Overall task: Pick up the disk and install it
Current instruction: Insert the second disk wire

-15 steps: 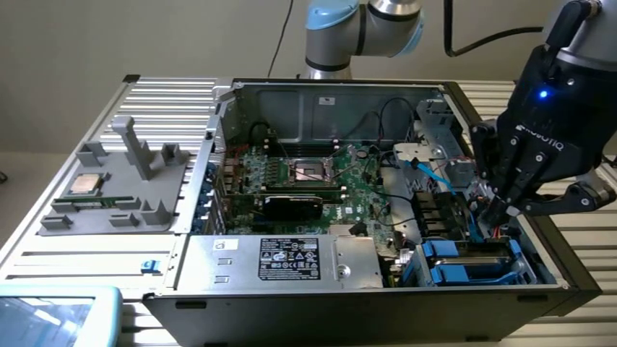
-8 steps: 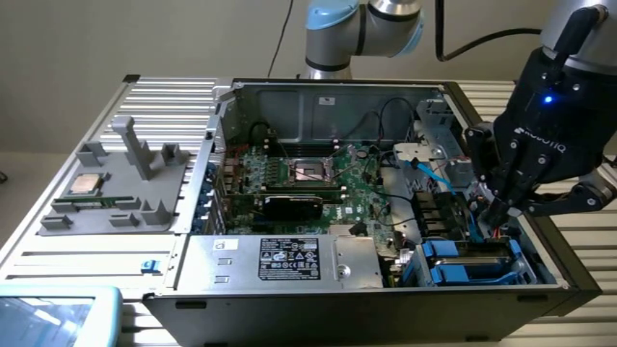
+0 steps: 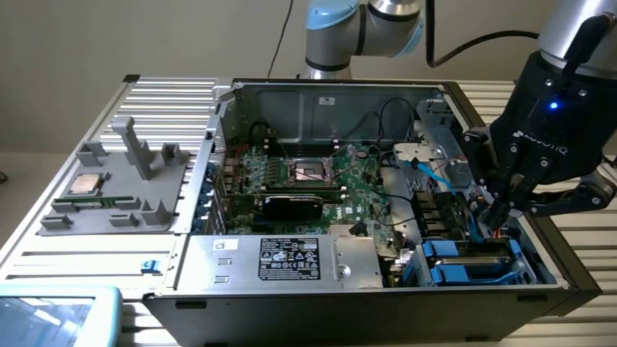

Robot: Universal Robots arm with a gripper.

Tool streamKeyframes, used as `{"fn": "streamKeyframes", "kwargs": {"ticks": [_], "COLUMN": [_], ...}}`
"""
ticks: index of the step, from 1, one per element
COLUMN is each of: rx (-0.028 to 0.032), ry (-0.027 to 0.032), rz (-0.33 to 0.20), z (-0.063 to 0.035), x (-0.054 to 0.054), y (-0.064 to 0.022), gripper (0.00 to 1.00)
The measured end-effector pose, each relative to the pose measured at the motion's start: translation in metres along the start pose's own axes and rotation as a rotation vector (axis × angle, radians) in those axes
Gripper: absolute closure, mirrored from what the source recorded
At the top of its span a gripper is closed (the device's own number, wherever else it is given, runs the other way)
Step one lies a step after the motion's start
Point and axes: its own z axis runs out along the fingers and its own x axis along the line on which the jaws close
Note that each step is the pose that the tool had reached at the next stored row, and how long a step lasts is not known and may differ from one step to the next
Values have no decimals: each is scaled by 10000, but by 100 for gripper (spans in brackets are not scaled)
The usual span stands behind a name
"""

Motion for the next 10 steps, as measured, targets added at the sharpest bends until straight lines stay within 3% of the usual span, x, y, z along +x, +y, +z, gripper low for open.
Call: {"fn": "streamKeyframes", "kwargs": {"ticks": [3,7,10], "rx": [0,11,-25], "ry": [3,4,-9], "rz": [-461,-464,-879], "z": [8,8,10], "x": [1,1,0], "y": [0,0,1], "gripper": [89,89,89]}}
